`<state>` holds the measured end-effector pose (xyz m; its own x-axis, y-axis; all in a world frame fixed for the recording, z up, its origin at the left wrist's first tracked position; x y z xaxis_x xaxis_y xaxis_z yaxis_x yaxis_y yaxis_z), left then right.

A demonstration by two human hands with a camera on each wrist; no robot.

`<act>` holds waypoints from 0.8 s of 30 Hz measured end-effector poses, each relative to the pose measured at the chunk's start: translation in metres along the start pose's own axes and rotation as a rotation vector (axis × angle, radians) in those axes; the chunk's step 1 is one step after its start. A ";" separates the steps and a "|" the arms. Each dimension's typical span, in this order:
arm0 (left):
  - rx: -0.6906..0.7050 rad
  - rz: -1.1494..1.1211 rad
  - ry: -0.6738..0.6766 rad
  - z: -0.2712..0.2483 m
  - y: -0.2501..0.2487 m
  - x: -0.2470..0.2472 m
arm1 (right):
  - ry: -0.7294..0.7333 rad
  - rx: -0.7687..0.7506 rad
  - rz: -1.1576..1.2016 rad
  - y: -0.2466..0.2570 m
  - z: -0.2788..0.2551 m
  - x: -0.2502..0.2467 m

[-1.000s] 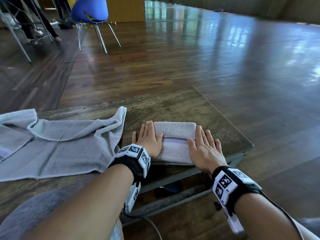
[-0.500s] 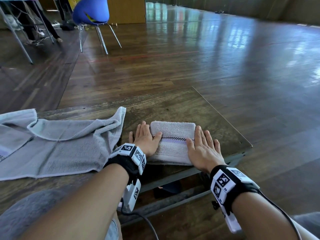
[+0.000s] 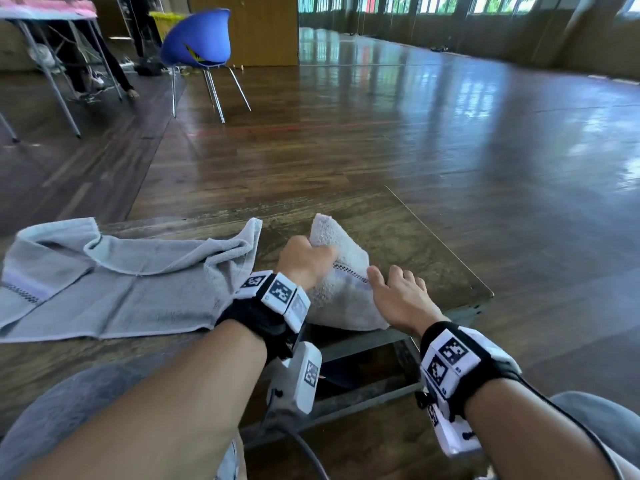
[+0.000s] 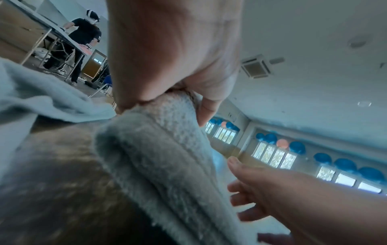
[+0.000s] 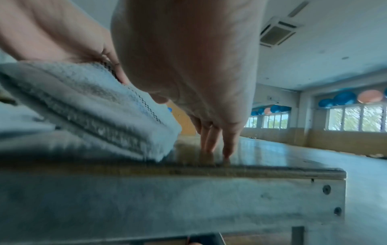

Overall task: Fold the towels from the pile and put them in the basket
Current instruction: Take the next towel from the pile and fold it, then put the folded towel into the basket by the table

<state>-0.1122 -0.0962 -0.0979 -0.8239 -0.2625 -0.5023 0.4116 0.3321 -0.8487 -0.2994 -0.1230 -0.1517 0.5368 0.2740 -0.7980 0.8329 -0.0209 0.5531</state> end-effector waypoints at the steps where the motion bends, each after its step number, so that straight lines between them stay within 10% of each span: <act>1: 0.024 -0.022 0.018 -0.005 -0.011 -0.006 | 0.021 0.024 0.106 0.006 -0.002 -0.005; 9: 0.152 -0.215 -0.007 -0.062 -0.068 -0.115 | 0.253 -0.046 0.965 0.107 -0.057 -0.034; 17: 0.117 -0.478 -0.104 -0.135 0.000 -0.274 | 0.327 -0.394 0.785 0.270 -0.134 -0.039; 24: 0.011 -0.583 -0.373 -0.224 0.144 -0.378 | 0.584 -0.542 0.516 0.390 -0.224 0.078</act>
<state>0.1712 0.2538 0.0067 -0.7234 -0.6902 0.0147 -0.0525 0.0338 -0.9980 0.0370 0.1050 0.0556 0.5468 0.7962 -0.2589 0.2568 0.1348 0.9570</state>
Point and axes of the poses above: each hand's wrist, its own z-axis towards the middle knuckle, its own x-axis out of the palm, y = z × x, the point moved 8 cm from there along z, towards the middle knuckle, and after that the axes turned 1 degree about z, right-handed, at the moved point
